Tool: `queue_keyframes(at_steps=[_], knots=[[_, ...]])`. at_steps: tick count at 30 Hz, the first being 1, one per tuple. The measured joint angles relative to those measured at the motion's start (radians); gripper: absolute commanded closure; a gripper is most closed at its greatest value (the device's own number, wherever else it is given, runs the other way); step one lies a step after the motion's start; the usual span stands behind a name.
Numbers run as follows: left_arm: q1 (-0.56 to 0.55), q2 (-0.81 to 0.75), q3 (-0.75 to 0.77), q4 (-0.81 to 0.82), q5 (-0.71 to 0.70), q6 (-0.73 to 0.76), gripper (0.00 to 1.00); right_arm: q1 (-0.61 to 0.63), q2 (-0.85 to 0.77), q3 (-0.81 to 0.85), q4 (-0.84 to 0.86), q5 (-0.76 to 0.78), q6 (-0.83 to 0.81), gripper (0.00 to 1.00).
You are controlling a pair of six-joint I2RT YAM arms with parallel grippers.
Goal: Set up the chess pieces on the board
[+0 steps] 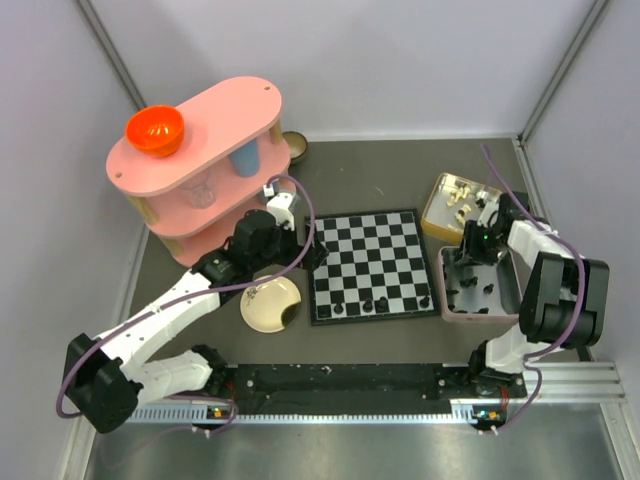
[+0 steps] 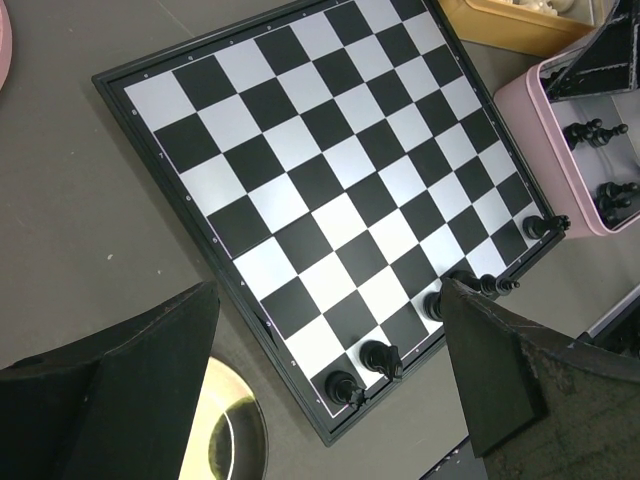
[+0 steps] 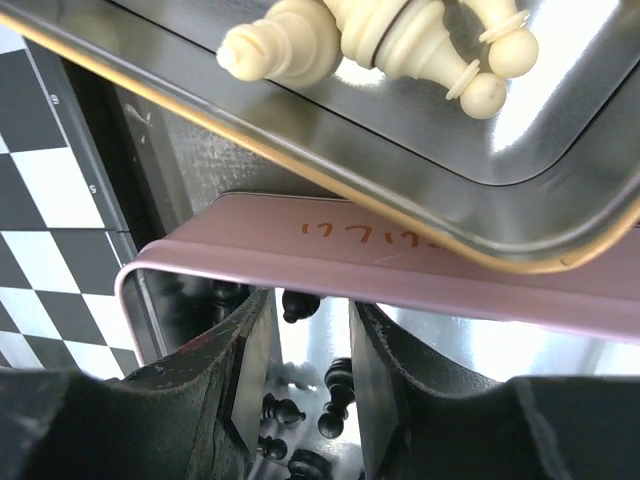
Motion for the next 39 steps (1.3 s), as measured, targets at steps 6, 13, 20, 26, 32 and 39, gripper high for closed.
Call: queue_keyframes(at_steps=[6,13,20,26,32,39], knots=[[0.0,-0.003,0.0,-0.004,0.004,-0.001,0.04,0.0,-0.063,0.002,-0.002,0.01,-0.055,0.64],[0.0,-0.003,0.0,-0.004,0.019,-0.001,0.04,0.013,-0.062,0.008,0.0,0.029,-0.072,0.66],[0.0,-0.007,-0.002,-0.004,0.027,-0.005,0.04,0.032,-0.062,0.01,0.007,0.051,-0.071,0.73],[0.0,-0.024,-0.014,-0.004,0.031,-0.015,0.03,0.036,-0.062,0.01,0.027,0.065,-0.071,0.86],[0.0,-0.024,-0.016,-0.004,0.039,-0.022,0.04,0.043,-0.062,0.01,0.041,0.068,-0.072,0.96],[0.0,-0.026,-0.02,-0.004,0.053,-0.023,0.03,0.046,-0.111,0.009,0.018,0.086,-0.119,0.99]])
